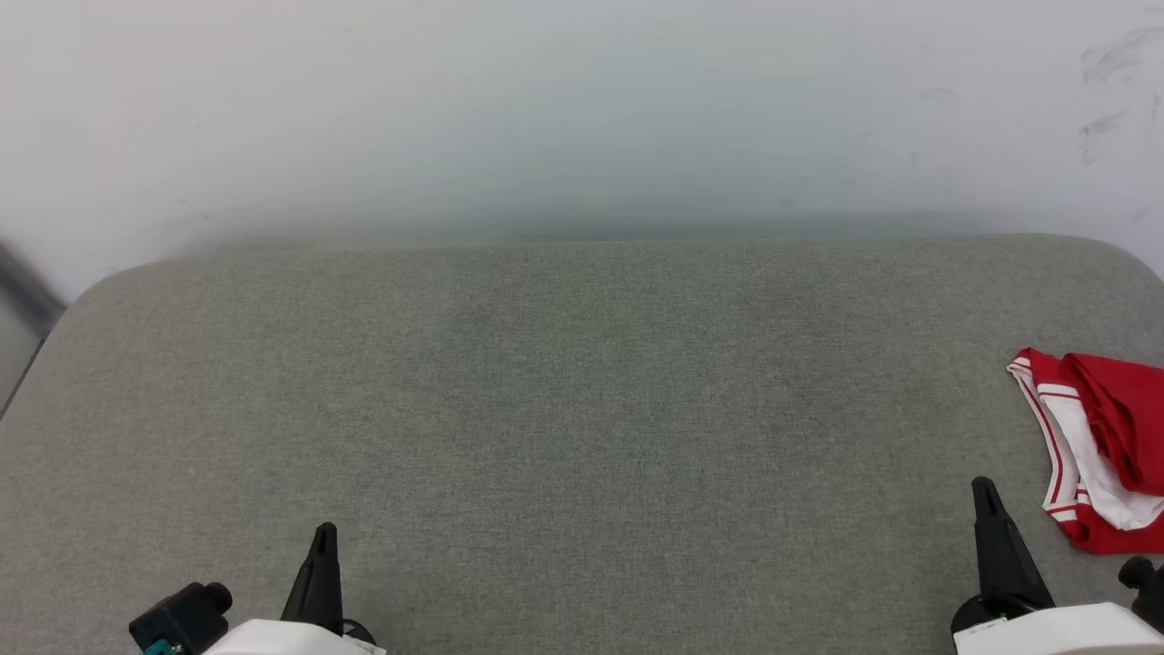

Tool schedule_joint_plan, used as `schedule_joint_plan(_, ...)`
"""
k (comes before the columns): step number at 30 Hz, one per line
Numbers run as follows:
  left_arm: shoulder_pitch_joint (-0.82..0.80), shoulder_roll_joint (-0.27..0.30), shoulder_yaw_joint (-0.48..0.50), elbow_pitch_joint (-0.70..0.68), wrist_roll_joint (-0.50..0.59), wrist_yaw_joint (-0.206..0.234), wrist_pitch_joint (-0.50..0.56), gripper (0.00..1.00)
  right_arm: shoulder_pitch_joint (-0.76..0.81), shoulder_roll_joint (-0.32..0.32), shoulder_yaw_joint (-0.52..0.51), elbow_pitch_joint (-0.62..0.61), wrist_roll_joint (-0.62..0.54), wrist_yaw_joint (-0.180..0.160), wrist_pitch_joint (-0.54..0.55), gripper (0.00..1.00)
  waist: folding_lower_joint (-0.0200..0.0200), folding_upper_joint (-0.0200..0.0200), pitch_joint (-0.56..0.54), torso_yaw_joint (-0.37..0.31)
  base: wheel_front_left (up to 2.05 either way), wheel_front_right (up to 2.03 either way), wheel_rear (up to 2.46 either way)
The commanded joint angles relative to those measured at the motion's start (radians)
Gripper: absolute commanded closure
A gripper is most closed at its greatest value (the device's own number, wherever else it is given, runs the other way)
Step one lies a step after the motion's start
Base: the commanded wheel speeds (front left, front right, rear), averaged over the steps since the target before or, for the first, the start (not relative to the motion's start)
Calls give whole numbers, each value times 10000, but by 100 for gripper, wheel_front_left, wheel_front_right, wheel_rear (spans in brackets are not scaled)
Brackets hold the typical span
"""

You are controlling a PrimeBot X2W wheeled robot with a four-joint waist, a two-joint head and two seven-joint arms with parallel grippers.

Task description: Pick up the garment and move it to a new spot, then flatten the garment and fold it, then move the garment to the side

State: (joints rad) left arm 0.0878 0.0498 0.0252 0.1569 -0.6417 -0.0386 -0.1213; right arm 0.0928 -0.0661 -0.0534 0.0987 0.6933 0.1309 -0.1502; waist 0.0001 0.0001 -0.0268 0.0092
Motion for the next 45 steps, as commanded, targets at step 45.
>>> schedule_joint_plan(45, -1333, 6, 564, 482, -5819, -592, 1418, 100, -1333, -157, -107, 813, 5740, 0, 1372, 100, -1, -1, 146, -45, 0, 0, 0)
